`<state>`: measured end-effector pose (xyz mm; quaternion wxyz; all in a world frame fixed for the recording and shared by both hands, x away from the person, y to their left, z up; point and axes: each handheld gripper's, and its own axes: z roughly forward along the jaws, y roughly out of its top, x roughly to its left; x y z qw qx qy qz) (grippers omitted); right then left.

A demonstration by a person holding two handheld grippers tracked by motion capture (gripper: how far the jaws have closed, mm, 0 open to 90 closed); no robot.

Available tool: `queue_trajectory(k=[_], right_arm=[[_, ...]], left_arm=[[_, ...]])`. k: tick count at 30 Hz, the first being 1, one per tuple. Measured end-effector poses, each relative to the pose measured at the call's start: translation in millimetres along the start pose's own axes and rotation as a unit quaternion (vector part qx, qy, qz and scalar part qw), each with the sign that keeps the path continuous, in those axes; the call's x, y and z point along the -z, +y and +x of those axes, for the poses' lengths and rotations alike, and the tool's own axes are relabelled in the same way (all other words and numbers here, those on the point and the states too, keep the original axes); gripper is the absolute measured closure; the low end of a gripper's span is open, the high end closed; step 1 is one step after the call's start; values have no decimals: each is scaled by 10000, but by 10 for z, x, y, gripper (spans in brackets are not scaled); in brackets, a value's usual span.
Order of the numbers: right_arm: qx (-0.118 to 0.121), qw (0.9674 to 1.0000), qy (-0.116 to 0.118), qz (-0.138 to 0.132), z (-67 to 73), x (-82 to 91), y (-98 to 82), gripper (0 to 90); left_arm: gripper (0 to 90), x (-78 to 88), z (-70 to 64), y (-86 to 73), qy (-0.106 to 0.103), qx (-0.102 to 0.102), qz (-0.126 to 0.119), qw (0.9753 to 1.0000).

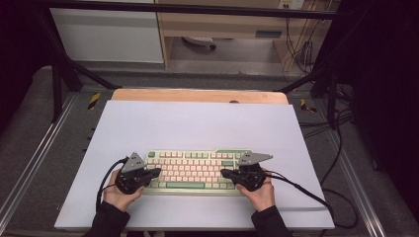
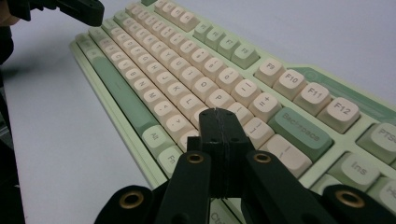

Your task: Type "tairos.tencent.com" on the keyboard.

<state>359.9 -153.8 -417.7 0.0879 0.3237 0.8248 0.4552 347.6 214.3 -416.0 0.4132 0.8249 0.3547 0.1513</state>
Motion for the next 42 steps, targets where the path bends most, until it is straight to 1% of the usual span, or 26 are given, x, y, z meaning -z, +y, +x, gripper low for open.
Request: queue_trajectory(k=[6, 14, 23, 29, 39, 42], right_arm=[[-30, 10000, -54, -7, -29, 51, -41, 900], [-44, 10000, -62, -6, -45, 70, -65, 900], [-34, 10000, -60, 8, -44, 83, -71, 900], [-38, 10000, -53, 7, -40, 85, -73, 900], [-32, 10000, -54, 14, -41, 84, -73, 900], [-28, 10000, -47, 6, -41, 83, -73, 900]], left_arm=[[899, -20, -29, 41, -12, -39, -3, 10000], [899, -82, -72, 106, -34, -82, 3, 10000], [899, -204, -165, 224, -87, -177, 10, 9998], [899, -286, -211, 288, -109, -206, 27, 9997], [899, -434, -246, 346, -97, -202, 91, 9997], [899, -483, -243, 352, -85, -172, 105, 9998]])
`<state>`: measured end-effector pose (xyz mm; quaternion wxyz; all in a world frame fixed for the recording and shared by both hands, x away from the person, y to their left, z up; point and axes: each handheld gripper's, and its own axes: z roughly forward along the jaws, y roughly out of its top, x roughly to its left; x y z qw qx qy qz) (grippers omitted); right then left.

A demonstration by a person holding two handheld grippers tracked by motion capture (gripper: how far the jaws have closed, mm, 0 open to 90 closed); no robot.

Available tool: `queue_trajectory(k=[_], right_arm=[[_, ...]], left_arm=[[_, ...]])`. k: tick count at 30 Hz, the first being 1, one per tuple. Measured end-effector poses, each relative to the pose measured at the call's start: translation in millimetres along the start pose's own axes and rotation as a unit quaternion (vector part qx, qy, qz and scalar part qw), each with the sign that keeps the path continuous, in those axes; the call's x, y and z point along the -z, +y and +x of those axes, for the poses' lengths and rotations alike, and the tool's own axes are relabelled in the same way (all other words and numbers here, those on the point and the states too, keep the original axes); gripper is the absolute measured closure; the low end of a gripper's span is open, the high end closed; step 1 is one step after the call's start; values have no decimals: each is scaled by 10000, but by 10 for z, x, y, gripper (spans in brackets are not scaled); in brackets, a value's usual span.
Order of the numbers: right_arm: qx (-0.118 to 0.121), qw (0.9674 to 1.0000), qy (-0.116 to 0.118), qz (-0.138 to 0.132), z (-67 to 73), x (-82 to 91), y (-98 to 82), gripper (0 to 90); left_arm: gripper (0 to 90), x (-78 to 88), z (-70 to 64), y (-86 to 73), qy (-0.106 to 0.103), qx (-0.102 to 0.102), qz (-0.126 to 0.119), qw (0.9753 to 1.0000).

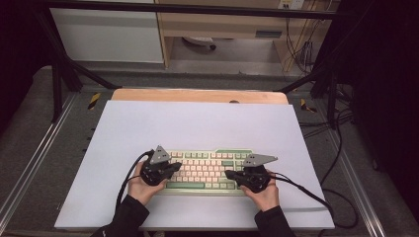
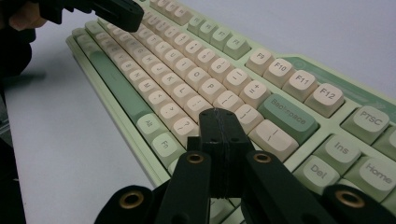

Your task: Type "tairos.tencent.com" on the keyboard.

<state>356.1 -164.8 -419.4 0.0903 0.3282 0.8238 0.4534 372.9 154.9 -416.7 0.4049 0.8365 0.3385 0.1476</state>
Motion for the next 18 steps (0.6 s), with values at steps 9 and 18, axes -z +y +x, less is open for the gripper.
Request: queue_trajectory(k=[9, 18], right_arm=[[-10, 10000, 1, -5, -1, 0, 2, 900], [8, 10000, 11, -10, -1, -4, -1, 900]], left_arm=[[899, -117, -7, 1, 40, -20, 78, 10000], [899, -176, -36, -14, 118, -148, 183, 9997]])
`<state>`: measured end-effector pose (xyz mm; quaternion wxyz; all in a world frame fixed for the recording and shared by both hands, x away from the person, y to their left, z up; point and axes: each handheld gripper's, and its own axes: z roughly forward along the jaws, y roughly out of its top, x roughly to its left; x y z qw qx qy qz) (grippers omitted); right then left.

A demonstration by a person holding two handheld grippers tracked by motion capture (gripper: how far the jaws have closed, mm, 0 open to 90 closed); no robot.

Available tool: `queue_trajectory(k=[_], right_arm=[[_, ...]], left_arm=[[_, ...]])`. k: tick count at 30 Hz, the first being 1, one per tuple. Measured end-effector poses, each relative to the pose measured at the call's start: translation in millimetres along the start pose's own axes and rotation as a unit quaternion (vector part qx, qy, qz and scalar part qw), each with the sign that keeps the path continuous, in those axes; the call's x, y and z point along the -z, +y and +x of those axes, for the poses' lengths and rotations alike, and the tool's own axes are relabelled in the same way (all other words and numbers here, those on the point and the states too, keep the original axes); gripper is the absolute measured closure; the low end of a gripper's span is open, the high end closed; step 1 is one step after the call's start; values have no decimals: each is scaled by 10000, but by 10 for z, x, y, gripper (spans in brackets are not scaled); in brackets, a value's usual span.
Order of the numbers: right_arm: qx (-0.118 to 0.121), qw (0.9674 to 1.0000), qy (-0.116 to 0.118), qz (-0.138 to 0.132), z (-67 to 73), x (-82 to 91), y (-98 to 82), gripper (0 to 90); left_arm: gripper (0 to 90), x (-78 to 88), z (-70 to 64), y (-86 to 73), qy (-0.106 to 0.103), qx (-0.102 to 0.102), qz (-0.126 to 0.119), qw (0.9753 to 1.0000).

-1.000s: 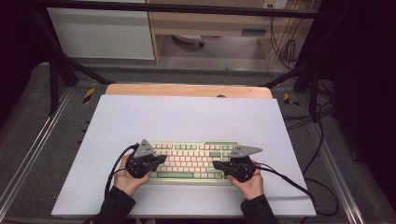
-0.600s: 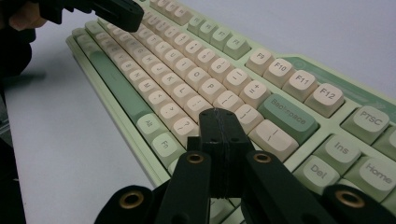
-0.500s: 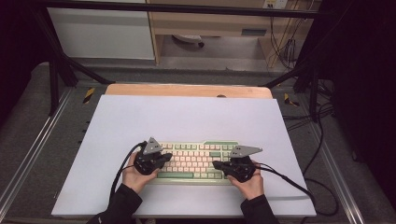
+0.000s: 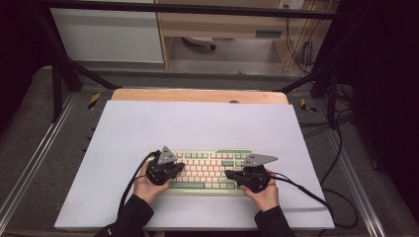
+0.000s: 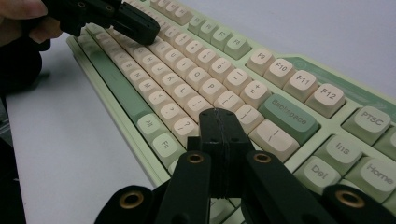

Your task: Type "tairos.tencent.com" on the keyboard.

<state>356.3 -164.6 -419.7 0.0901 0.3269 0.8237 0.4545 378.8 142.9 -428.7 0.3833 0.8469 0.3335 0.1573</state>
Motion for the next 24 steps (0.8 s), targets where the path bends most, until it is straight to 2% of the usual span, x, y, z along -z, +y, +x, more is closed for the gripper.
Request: queue_trajectory(k=[4, 14, 24], right_arm=[[7, 10000, -4, -5, 1, -2, -1, 900], [-1, 10000, -1, 18, 2, -8, -6, 900], [-12, 10000, 10, 20, 5, -10, -7, 900]], left_arm=[[899, -3, -7, -6, -32, -6, -1, 10000], [899, 167, -8, -23, -96, -19, -173, 9998], [899, 321, 70, -74, -70, 86, -282, 9995]])
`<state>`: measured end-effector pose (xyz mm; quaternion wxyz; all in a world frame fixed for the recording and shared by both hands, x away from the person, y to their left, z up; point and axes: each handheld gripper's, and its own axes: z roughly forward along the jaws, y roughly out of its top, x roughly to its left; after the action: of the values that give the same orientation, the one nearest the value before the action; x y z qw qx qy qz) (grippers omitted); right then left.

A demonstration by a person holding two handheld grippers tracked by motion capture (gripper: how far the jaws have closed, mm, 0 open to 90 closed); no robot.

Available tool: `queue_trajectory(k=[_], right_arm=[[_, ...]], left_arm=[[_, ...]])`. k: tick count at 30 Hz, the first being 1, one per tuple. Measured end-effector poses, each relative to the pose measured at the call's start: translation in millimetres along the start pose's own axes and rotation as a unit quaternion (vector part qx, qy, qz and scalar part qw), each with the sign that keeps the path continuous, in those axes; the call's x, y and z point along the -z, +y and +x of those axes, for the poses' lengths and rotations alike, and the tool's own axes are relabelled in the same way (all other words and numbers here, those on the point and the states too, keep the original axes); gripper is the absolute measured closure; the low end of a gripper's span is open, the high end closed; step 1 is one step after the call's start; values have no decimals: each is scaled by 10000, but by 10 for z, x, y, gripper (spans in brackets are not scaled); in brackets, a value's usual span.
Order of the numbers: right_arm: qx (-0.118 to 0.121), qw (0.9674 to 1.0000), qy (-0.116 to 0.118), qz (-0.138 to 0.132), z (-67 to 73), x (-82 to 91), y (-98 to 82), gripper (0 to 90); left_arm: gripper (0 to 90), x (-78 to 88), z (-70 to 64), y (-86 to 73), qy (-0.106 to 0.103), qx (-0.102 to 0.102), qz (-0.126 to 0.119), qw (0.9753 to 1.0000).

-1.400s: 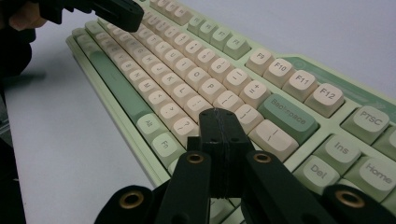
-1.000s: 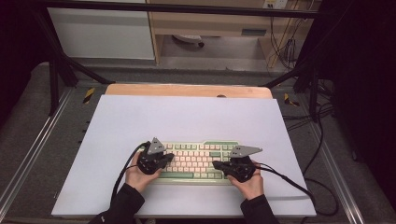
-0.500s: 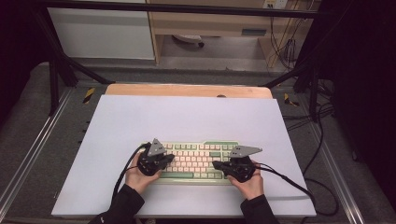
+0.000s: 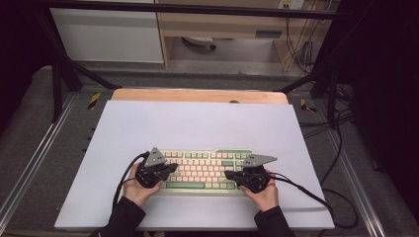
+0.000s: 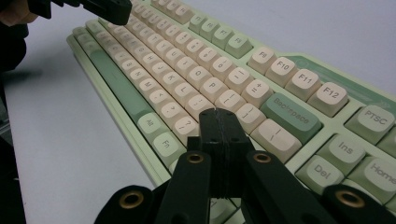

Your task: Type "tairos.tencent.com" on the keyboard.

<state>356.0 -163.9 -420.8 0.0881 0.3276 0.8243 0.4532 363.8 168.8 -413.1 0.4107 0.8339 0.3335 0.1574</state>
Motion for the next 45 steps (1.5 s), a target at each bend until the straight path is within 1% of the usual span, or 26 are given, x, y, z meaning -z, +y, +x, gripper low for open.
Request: queue_trajectory(k=[7, 18, 23, 32, 39, 40, 43, 45], right_arm=[[7, 10000, 4, 0, 0, -4, -1, 900], [2, 10000, 8, -16, 0, -10, -1, 900], [6, 10000, 10, 2, -1, -12, -2, 900], [4, 10000, 8, -10, 1, -10, -2, 900], [6, 10000, 7, -12, 1, -10, -2, 900], [3, 10000, 9, -14, 2, -10, -1, 900], [10, 10000, 18, -15, 2, -4, 0, 900], [14, 10000, 22, -22, 3, -2, 2, 900]], left_arm=[[899, 34, 56, -21, 53, 71, -16, 10000], [899, 15, 106, -31, 126, 129, -4, 9998], [899, -18, 133, -56, 176, 161, 58, 9997], [899, -83, 162, -100, 261, 151, 182, 9994], [900, -107, 163, -114, 252, 142, 214, 9994], [900, -113, 165, -117, 246, 144, 257, 9993], [899, -107, 159, -124, 254, 139, 220, 9993], [899, -73, 157, -115, 240, 154, 163, 9995]])
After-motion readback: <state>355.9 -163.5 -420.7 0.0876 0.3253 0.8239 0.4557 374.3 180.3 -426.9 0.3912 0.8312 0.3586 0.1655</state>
